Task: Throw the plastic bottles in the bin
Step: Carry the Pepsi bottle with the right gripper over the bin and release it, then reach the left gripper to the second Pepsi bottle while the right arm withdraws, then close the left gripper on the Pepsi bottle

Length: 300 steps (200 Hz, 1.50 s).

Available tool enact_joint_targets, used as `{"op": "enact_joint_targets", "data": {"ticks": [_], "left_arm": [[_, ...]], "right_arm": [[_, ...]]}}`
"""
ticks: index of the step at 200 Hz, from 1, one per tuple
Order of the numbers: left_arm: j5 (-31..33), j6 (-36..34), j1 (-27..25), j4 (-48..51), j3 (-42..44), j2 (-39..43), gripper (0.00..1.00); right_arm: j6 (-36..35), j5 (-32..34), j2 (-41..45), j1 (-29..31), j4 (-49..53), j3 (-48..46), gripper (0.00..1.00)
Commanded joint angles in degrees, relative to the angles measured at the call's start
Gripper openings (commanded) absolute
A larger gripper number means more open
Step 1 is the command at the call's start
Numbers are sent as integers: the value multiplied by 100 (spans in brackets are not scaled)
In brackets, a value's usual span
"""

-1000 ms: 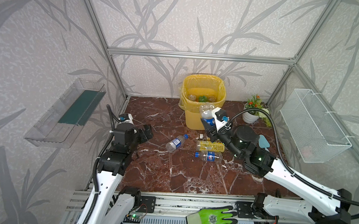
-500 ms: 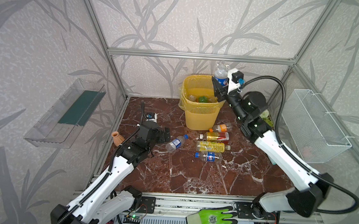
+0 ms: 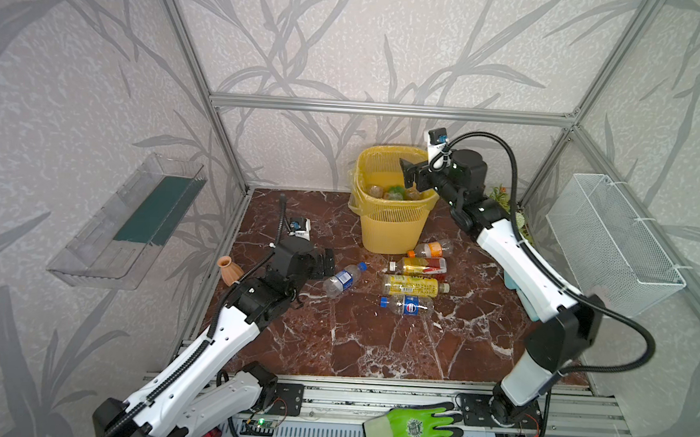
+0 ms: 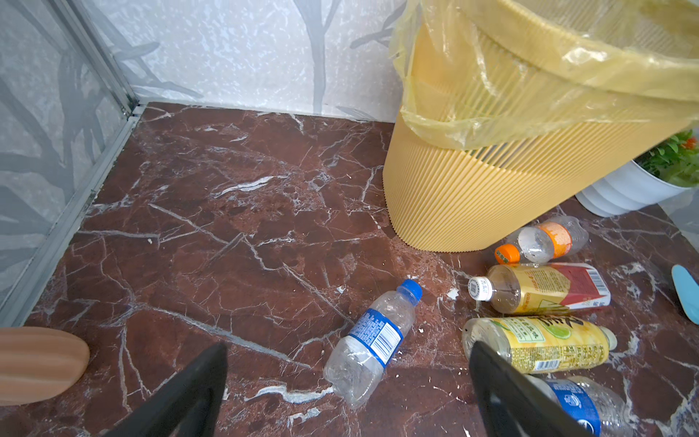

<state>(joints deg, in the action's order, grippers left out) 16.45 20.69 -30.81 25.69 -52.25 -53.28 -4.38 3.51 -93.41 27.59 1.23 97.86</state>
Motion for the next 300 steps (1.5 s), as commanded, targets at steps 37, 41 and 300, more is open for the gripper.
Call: {"op": "enact_joint_targets", "data": {"ticks": [37,41,300], "left_arm": [[428,-634,-710,-7,-198,-165,99],[433,-668,-779,-22,-203,-208,99],[-1506,-4070,-3090,1355,-3671,-6304,76]], "right_arm": [[489,390,2181,-320,-116,-2656,99],[620,410,2343,-369,-81,-2993,99],[2882,-744,4094,-3177,-137,-6956,99]]}}
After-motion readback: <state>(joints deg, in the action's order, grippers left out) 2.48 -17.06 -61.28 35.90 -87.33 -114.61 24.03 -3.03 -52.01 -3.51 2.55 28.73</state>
